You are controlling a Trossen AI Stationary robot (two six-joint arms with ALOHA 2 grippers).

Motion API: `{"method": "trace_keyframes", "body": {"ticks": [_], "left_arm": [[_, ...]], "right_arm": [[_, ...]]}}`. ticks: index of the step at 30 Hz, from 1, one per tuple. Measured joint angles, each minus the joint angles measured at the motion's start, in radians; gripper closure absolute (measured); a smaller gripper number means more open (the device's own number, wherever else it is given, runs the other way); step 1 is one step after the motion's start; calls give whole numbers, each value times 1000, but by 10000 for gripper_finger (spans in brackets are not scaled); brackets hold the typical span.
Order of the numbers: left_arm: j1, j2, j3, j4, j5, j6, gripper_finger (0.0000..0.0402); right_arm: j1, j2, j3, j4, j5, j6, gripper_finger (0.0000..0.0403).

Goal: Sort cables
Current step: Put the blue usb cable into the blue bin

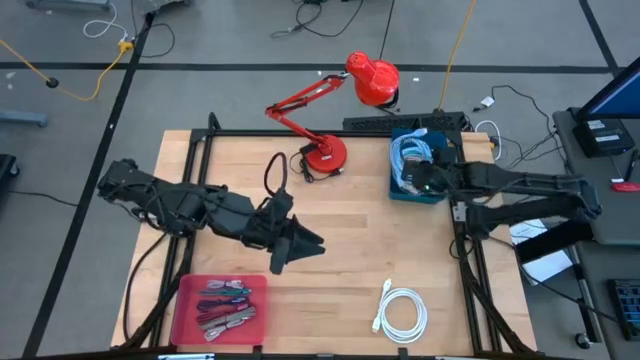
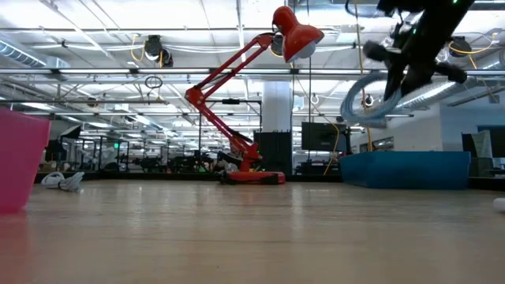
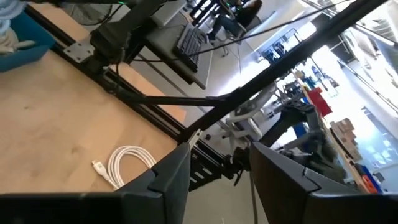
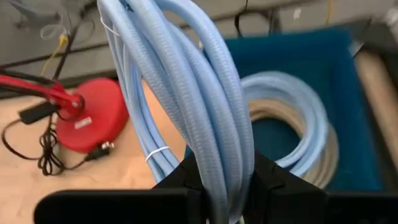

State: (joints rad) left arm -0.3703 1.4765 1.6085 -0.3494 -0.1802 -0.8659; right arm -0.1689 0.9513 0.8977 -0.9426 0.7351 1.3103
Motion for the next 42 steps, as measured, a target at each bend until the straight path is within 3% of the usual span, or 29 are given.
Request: {"method": "trace_keyframes", "body": {"ticks": [7, 21, 28, 32, 36, 42], "left_arm": [[-24, 0, 0, -5, -7, 0, 238], [-84, 0, 0, -22, -66, -27, 238], [-84, 0, 0, -22, -66, -19, 238], [-82, 0, 0, -22, -66, -7, 238], [-82, 0, 0, -21, -66, -2, 238], [-95, 1, -1, -21, -77, 8, 238]], "right_arm": [[-204, 0, -177, 206, -222, -102, 361], [-409, -2, -318, 231, -349, -234, 359], [-441, -6, -352, 249, -397, -261, 232], [-441, -42, -354, 303, -427, -278, 183], [-441, -90, -354, 328, -429, -279, 164], [-453, -168, -354, 329, -425, -279, 168]]}}
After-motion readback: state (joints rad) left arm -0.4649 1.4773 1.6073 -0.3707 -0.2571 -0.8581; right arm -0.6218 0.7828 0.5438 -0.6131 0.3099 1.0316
